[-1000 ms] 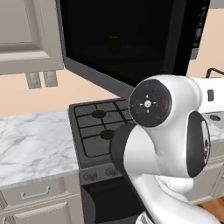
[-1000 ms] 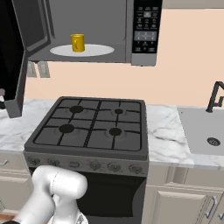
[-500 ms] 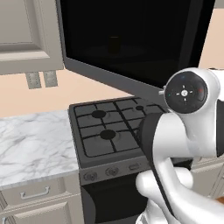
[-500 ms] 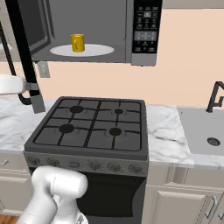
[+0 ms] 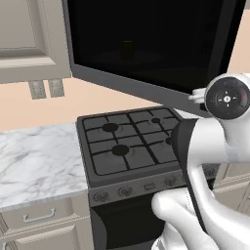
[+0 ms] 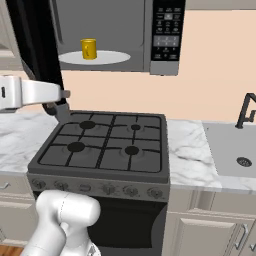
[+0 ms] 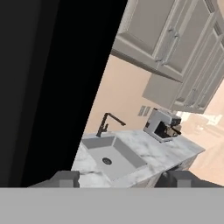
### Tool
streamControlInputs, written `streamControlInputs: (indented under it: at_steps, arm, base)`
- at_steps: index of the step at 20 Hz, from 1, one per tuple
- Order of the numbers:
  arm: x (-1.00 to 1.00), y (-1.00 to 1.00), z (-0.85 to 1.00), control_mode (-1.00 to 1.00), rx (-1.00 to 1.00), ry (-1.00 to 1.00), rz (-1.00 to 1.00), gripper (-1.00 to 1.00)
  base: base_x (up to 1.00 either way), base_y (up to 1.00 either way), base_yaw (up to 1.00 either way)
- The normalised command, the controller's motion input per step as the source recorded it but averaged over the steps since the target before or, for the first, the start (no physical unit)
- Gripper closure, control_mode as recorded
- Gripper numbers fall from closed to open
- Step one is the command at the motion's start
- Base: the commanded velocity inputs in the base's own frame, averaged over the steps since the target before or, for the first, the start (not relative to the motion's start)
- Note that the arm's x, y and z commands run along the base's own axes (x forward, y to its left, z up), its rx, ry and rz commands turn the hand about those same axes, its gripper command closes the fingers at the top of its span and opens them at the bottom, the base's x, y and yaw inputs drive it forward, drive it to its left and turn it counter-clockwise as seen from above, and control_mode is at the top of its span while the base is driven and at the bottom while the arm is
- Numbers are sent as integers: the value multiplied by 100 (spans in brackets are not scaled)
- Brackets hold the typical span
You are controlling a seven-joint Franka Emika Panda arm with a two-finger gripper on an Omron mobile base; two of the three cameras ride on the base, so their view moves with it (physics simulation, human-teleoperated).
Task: Pick the mug from the counter and place it inside the microwave. Then close the microwave.
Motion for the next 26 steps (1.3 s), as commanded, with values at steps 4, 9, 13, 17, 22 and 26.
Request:
streamControlInputs:
  at_steps: [4, 9, 13, 17, 22, 26]
  arm:
    - [48, 0, 0, -100, 0, -4, 5, -100]
    - [47, 0, 0, -100, 0, -3, 5, -100]
    - [51, 0, 0, -100, 0, -3, 5, -100]
    - [54, 0, 0, -100, 0, -2, 5, -100]
    - [57, 0, 0, -100, 0, -2, 4, -100]
    - [64, 0, 0, -100, 0, -1, 3, -100]
  base:
    - [0, 0, 0]
    - [0, 0, 0]
    - [0, 0, 0]
    - [0, 0, 0]
    - [0, 0, 0]
    - [0, 0, 0]
